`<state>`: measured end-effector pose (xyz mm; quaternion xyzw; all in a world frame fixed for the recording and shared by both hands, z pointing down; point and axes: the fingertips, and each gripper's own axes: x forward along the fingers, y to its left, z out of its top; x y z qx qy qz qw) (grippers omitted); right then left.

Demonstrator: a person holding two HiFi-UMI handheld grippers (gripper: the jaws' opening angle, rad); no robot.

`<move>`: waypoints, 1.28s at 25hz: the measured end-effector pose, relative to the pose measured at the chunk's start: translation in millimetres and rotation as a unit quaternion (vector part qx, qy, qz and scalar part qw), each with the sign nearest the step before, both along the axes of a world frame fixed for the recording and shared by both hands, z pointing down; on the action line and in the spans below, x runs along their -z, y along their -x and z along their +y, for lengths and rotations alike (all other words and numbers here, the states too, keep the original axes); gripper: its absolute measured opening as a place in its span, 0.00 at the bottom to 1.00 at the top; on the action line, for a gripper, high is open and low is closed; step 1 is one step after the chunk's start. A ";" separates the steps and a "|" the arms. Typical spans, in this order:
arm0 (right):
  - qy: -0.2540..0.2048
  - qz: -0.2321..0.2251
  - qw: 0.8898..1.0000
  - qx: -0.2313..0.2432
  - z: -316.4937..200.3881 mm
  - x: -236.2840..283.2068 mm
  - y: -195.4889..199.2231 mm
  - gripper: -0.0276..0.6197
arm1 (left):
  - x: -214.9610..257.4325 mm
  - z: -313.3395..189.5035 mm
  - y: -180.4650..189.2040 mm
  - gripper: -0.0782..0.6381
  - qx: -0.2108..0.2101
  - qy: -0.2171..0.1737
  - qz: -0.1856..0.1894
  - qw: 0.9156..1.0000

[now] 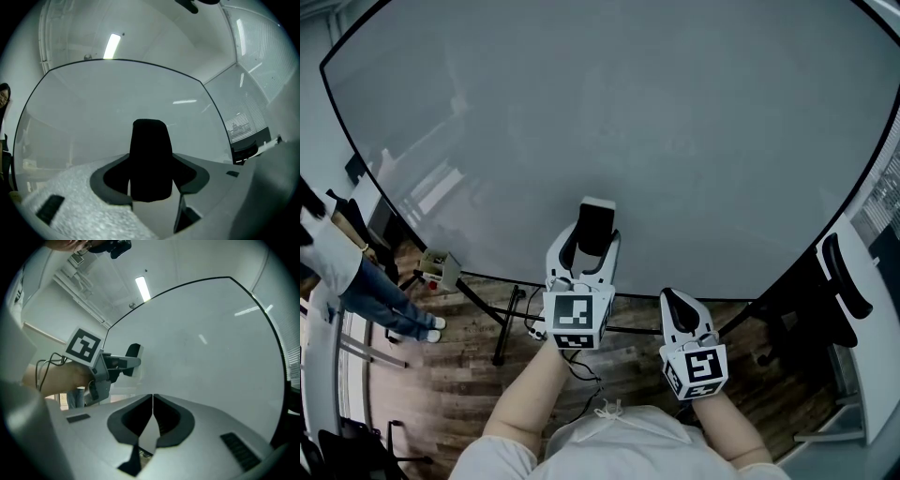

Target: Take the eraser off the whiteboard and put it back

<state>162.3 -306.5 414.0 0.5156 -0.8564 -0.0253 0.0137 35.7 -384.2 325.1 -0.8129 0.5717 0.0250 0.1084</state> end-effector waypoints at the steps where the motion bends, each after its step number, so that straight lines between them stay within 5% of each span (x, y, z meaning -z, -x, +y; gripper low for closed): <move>1: 0.001 0.000 1.000 0.000 2.2 -0.6 1.4 0.09 | -4.1 7.1 0.7 0.47 -0.003 0.002 0.003 1.000; 10: -0.004 -0.001 1.000 -0.004 16.5 1.1 12.6 0.09 | -48.6 61.0 14.6 0.47 -0.015 0.029 0.046 0.998; 18: -0.010 -0.005 1.000 -0.014 18.7 6.0 10.4 0.09 | -82.7 80.5 5.4 0.47 -0.030 0.060 0.037 0.997; 25: -0.012 -0.007 1.000 -0.015 19.3 7.5 11.7 0.09 | -71.6 85.5 -2.6 0.47 -0.035 0.025 0.002 0.999; 32: -0.013 -0.009 1.000 -0.015 21.5 8.3 10.7 0.09 | -67.2 86.0 -3.5 0.47 -0.039 0.029 0.023 0.999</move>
